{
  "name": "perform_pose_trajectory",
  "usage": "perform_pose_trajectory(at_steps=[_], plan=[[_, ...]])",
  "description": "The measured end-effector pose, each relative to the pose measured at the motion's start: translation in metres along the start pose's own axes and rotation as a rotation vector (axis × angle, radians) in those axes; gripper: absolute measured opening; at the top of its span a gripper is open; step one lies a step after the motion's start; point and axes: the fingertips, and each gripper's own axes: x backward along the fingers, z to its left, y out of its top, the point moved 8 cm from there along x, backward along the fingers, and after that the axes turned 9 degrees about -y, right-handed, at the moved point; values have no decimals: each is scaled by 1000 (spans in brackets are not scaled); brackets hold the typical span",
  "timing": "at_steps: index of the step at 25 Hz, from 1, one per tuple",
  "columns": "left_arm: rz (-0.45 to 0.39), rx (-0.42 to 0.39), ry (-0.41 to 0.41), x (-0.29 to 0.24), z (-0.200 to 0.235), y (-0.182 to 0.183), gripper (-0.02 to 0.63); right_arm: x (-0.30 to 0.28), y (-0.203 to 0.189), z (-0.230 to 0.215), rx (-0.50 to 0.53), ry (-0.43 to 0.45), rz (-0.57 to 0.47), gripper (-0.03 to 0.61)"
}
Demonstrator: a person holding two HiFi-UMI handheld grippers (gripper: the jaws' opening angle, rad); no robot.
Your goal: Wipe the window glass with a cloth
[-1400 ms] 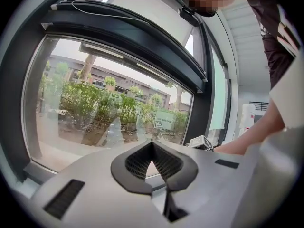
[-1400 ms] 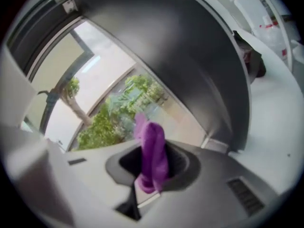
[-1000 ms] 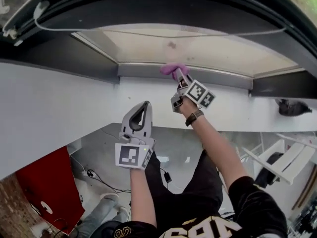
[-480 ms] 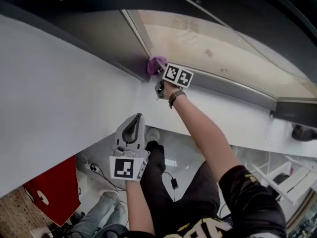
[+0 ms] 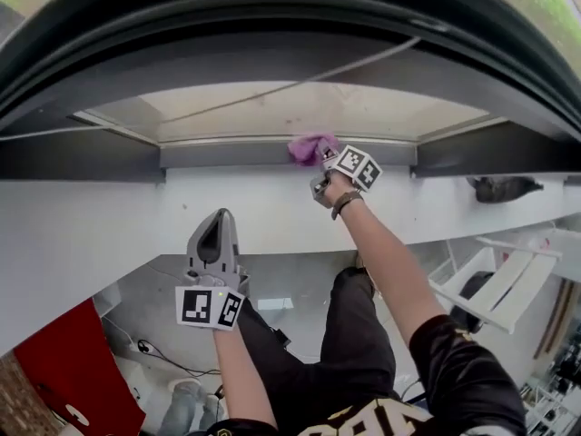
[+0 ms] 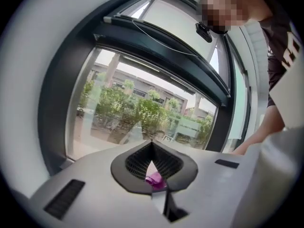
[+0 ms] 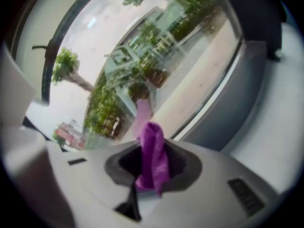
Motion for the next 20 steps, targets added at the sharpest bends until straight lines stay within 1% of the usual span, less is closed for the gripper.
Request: perform_pose_trajectory(at_steps=[3,5,7,9,12,14,17,20], plan=[[10,3,-98,-44,-52,-18,9,43,80,-86,-161,-102,-163,86],[33,-9,-149,-65,-80,-30,9,63,125,-126,-228,-133,-244,86],[64,-12,-183,-78,-99,-39,9,75,151,-151,-252,-154,-255,86],[89,-13,-200,-87,-113,-45,9,84,166,-161,-265,-165,-251,86],[118,-5,-202,-89,-129,-44,9,108,173,-154,-275,-134,-286,86],[136,-2,-203,-83,-135,-36,9,131,163,-134,-230,-64,-287,87],[171,-23,-235,-71,-139,-14,9,177,140,-84,-131,62,-268,86],[201,-86,-249,-66,-138,24,9,224,125,-21,-57,154,-286,87]])
